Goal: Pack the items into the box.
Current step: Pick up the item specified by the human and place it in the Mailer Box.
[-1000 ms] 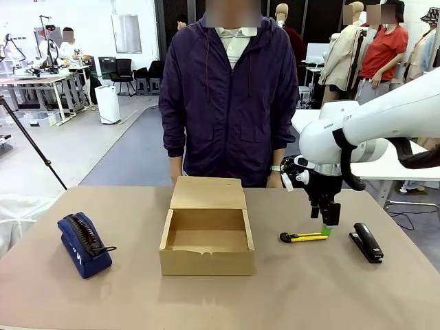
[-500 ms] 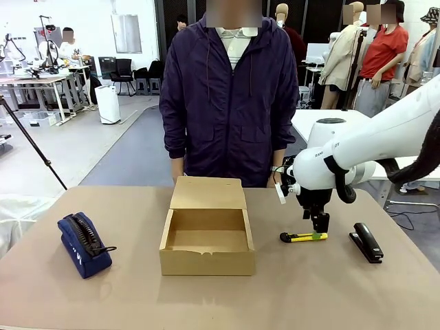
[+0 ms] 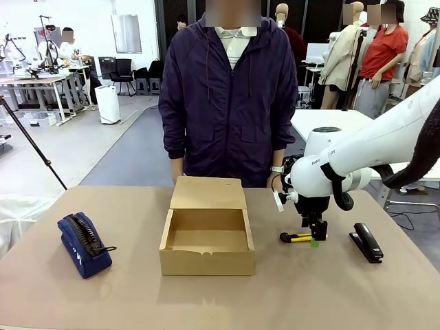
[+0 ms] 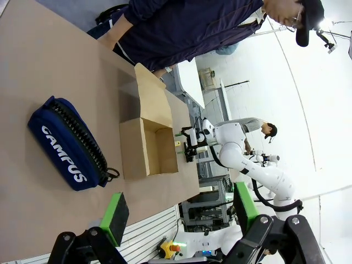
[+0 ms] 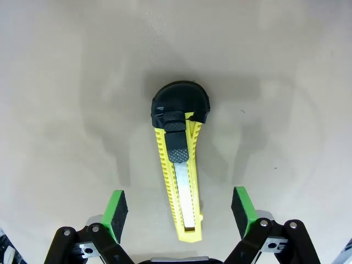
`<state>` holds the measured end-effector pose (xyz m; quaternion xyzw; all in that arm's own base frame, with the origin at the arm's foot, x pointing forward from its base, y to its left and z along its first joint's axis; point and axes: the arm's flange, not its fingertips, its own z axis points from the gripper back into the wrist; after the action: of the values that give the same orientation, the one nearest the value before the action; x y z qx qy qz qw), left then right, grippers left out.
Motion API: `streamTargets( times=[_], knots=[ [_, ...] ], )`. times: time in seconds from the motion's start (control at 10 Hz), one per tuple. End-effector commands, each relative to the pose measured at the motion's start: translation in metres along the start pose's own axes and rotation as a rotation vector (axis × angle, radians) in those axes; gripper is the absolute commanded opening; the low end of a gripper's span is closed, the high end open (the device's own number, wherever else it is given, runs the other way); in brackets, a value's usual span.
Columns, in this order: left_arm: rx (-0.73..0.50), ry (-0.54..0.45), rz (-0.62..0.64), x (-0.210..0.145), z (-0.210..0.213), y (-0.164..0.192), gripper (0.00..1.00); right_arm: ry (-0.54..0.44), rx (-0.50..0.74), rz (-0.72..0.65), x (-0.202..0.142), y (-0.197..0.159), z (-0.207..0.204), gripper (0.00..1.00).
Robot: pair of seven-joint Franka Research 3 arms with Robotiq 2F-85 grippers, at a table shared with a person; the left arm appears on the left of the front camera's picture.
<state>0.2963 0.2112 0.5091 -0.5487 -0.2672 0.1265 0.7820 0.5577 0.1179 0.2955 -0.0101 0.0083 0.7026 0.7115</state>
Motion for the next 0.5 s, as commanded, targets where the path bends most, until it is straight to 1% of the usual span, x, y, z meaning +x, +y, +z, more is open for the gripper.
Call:
streamTargets(
  times=[0.0, 0.3, 0.4],
  knots=[
    [-0.023, -0.01, -0.001, 0.0011, 0.0002, -0.0026, 1.0, 0.012, -0.007, -0.009, 0.0013, -0.0055, -0.0042, 1.0],
    [-0.023, -0.01, -0.001, 0.0011, 0.0002, -0.0026, 1.0, 0.01, 0.01, -0.012, 0.0016, -0.007, -0.0052, 1.0],
    [-0.023, -0.01, -0.001, 0.0011, 0.0002, -0.0026, 1.0, 0.004, 0.031, -0.009, 0.0021, -0.0079, -0.0051, 0.44]
  ],
)
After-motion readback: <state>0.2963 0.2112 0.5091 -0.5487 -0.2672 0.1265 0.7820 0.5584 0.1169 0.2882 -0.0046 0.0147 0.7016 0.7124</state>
